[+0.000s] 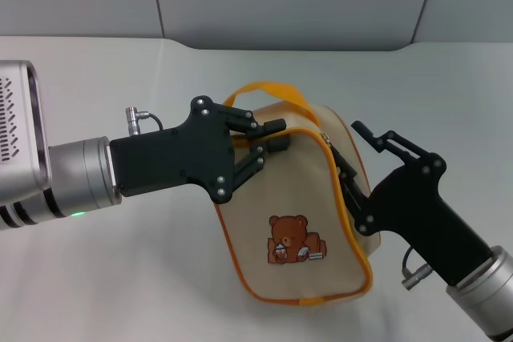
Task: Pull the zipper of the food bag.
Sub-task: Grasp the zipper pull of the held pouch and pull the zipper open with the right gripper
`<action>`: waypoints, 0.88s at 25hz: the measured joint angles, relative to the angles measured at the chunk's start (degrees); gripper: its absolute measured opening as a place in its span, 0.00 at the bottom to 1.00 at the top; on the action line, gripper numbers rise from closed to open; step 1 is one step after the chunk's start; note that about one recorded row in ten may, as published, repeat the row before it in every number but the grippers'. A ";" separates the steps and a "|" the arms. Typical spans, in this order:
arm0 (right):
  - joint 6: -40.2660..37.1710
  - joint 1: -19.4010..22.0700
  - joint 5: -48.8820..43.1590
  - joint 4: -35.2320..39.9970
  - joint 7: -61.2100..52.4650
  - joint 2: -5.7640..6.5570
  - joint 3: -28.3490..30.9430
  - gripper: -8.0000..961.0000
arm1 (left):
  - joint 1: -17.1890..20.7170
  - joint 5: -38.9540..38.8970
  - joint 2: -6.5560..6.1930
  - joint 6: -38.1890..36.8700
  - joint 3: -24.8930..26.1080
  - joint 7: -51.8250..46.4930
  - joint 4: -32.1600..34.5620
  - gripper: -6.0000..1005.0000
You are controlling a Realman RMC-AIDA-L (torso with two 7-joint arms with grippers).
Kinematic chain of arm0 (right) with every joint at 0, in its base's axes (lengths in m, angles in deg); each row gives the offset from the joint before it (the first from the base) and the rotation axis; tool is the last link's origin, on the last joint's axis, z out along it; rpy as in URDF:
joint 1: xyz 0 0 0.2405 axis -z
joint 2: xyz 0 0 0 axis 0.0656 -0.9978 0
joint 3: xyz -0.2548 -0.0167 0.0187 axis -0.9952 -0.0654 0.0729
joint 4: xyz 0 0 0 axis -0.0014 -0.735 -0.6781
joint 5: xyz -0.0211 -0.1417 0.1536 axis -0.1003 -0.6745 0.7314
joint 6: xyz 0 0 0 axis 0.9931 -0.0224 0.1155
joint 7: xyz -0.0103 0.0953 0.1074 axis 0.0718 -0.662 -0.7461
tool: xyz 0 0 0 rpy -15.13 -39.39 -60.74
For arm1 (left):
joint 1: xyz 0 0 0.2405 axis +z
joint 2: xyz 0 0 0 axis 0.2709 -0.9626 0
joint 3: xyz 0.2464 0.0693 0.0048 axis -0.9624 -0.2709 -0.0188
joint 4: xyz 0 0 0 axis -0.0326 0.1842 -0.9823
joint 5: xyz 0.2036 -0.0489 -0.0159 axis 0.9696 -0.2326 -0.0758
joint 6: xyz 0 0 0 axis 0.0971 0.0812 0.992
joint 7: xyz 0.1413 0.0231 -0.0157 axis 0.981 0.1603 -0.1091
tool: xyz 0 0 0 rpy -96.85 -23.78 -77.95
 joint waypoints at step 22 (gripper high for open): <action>2.15 0.19 -0.36 0.00 0.02 0.00 -0.02 0.02 | 0.07 0.19 -0.01 0.12 0.00 -0.08 -0.35 0.09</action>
